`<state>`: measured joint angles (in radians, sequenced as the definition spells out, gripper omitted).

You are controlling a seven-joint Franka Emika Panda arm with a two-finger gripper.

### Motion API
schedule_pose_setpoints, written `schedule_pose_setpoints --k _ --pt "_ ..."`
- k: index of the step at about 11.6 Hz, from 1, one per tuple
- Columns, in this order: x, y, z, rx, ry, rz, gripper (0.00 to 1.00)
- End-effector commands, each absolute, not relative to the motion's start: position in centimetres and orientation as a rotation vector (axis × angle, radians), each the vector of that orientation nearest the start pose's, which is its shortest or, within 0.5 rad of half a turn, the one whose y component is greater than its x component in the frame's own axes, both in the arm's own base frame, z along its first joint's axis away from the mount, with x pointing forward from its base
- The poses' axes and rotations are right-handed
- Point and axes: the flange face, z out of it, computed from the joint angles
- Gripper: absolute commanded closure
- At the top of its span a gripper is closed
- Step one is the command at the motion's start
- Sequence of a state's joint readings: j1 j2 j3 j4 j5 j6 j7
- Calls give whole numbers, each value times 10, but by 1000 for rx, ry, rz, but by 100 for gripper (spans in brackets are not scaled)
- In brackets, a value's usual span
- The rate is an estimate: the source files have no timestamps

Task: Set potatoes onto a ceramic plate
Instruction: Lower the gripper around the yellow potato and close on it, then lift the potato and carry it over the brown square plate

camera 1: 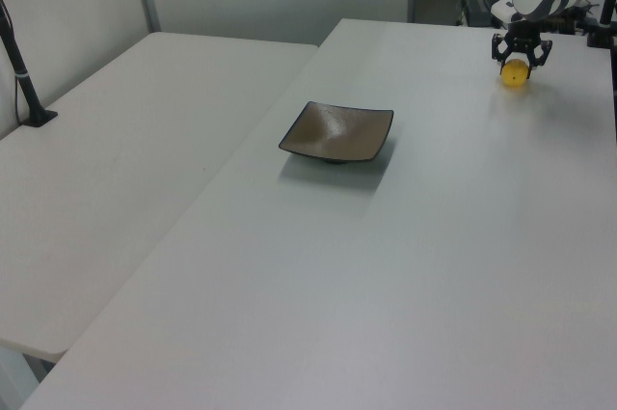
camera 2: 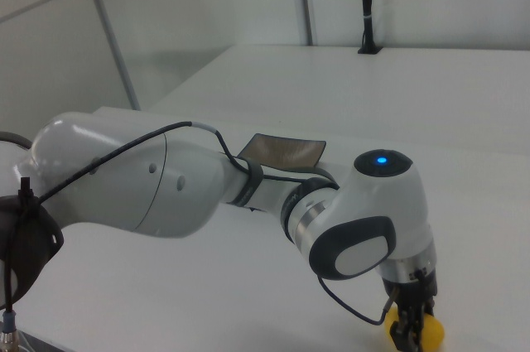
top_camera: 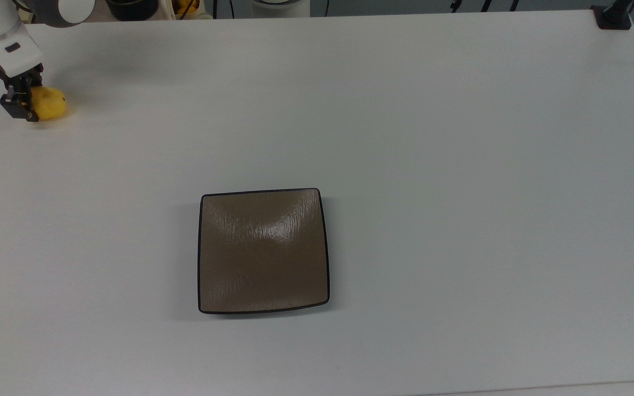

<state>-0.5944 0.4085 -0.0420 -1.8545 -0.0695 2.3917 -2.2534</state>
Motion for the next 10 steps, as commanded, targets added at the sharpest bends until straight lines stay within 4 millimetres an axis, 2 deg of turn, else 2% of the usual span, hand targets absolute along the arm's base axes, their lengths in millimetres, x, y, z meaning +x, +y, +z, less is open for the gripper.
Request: schedule_pose_setpoints --k 1,3,6,9,10 --pt "519 -384 318 1982 2240 -92 97" --pt "517 -382 327 2027 2245 -100 100" --pt "520 -372 365 2168 2152 -84 100" --pt "538 -338 416 2383 1975 -68 100" --pt "545 -319 436 2473 1904 -31 100"
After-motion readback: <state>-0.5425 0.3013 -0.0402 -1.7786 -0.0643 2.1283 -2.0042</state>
